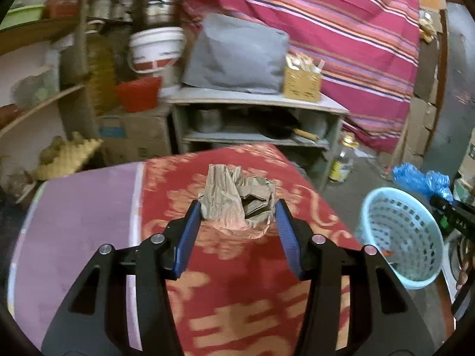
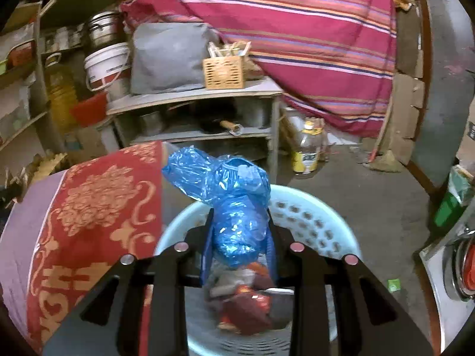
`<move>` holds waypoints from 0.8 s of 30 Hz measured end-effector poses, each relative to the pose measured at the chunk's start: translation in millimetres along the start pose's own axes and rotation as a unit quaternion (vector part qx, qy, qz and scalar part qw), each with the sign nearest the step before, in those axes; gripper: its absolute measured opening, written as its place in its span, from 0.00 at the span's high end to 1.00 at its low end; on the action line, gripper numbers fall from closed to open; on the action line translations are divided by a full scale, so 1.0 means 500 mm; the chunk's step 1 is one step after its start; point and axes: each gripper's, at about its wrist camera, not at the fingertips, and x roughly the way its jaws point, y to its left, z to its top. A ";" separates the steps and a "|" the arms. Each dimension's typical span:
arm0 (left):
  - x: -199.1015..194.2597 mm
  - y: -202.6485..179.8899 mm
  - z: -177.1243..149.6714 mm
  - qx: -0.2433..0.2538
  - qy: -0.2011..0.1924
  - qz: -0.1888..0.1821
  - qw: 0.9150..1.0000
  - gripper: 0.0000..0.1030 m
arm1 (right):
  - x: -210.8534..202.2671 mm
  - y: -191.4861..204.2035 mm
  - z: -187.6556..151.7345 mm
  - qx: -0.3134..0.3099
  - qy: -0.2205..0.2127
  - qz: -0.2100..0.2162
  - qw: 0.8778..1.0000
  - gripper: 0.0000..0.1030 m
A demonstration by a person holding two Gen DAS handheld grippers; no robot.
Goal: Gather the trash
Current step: 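Carry the brown paper and blue bag over the basket with both grippers, then open both grippers over the basket to drop the paper and blue bag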
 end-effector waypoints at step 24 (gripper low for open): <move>0.146 -0.398 -0.064 0.058 0.050 -0.136 0.988 0.37 | 0.012 -0.192 -0.055 0.046 0.034 -0.034 0.998 0.71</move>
